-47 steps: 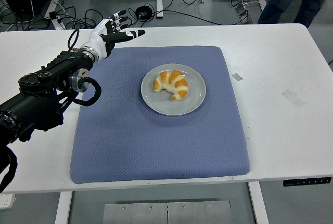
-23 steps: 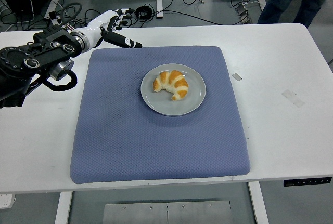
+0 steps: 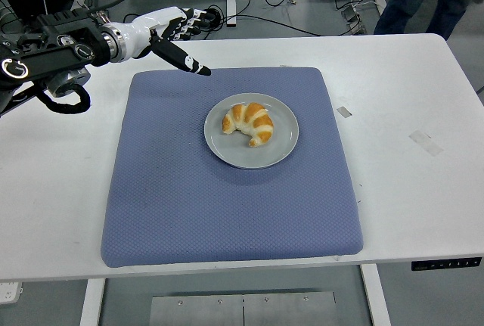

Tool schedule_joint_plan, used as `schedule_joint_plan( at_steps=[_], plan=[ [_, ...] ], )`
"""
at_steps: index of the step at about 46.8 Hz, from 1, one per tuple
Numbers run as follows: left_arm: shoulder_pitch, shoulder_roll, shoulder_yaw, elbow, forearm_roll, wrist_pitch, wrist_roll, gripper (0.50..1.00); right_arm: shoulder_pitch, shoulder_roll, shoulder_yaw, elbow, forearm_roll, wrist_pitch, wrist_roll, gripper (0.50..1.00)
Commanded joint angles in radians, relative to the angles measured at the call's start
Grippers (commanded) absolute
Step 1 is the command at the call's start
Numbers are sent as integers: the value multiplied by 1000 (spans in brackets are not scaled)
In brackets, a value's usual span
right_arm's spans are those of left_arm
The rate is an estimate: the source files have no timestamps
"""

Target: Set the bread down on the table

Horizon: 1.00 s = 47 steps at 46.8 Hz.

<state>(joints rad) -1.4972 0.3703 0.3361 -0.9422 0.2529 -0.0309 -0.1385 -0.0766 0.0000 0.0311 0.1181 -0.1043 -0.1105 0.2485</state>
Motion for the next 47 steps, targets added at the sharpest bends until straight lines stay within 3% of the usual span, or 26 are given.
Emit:
schedule_joint_plan(
  at_steps=[1,8,15,28,47],
  plan=[
    [0,-16,14,11,20,2,7,981,0,0,0,0,0,0,0,1000],
    [-1,-89,17,25,166,2,19,980,0,0,1,0,0,0,0,1000],
    [2,-178,7,92,336,-1,111,980,0,0,0,0,0,0,0,1000],
    [9,-228,15,123,470,-15,109,980,0,0,1,0,0,0,0,1000],
    [46,-286,20,123,538,-46,109,977,0,0,1,0,0,0,0,1000]
  ],
)
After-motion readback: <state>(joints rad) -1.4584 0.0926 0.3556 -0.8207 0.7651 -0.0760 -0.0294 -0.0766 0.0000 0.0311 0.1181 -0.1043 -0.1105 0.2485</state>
